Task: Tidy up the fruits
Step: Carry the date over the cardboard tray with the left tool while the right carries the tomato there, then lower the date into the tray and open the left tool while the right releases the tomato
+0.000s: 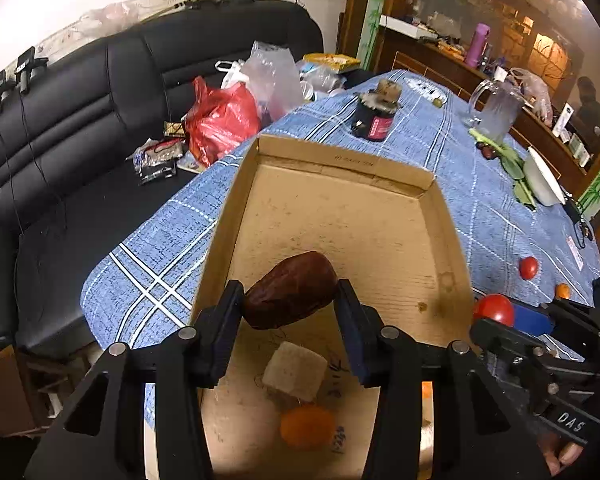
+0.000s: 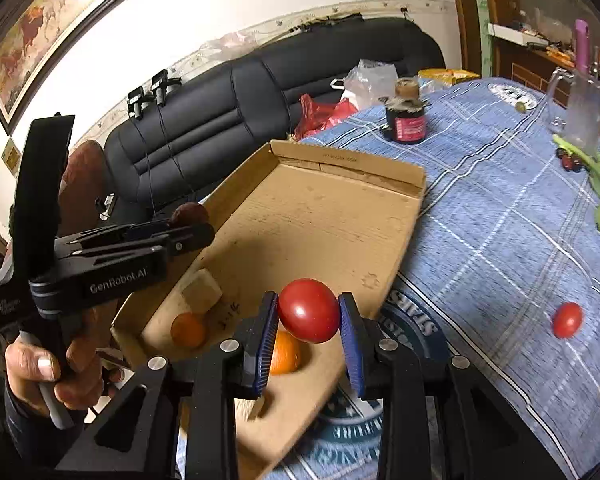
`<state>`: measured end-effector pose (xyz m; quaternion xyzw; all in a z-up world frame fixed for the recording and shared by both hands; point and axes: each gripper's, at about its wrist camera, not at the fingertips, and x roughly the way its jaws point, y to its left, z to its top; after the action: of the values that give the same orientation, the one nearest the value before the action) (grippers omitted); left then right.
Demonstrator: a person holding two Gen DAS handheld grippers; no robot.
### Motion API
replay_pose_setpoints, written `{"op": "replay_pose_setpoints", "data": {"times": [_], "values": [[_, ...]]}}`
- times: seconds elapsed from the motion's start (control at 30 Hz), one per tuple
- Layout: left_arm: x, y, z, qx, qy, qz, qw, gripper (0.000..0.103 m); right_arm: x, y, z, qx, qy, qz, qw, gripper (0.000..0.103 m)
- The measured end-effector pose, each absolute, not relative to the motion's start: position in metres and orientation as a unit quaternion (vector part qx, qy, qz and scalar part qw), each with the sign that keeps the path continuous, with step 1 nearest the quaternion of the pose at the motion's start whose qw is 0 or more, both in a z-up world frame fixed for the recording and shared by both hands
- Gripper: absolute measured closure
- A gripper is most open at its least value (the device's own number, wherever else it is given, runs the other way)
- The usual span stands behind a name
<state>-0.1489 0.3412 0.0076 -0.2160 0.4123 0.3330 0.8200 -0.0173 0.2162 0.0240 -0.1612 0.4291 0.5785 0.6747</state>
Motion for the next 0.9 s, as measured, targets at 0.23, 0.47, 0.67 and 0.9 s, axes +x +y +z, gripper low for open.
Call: {"op": "replay_pose_setpoints", "data": {"times": [0.23,0.47,0.67,0.9], "values": [[-0.133,0.346,-0.011,-0.215,0.445,0.326,0.806,0.058,-0.023,0.245,-0.003,-0.188,0.447,0.58,0.654,0.073],[-0.128,0.347,-0.026,-0.214,0.466,0.326,0.794,0.058,-0.021,0.253,-0.02,-0.205,0.454,0.574,0.65,0.073],[-0.124,0.347,-0.03,-0.206,0.48,0.327,0.788,0.058,-0.022,0.257,-0.024,-0.213,0.455,0.574,0.646,0.073],[-0.121,0.347,-0.033,-0.201,0.496,0.337,0.775,0.05,-0.026,0.26,-0.023,-0.225,0.451,0.574,0.646,0.065]]}}
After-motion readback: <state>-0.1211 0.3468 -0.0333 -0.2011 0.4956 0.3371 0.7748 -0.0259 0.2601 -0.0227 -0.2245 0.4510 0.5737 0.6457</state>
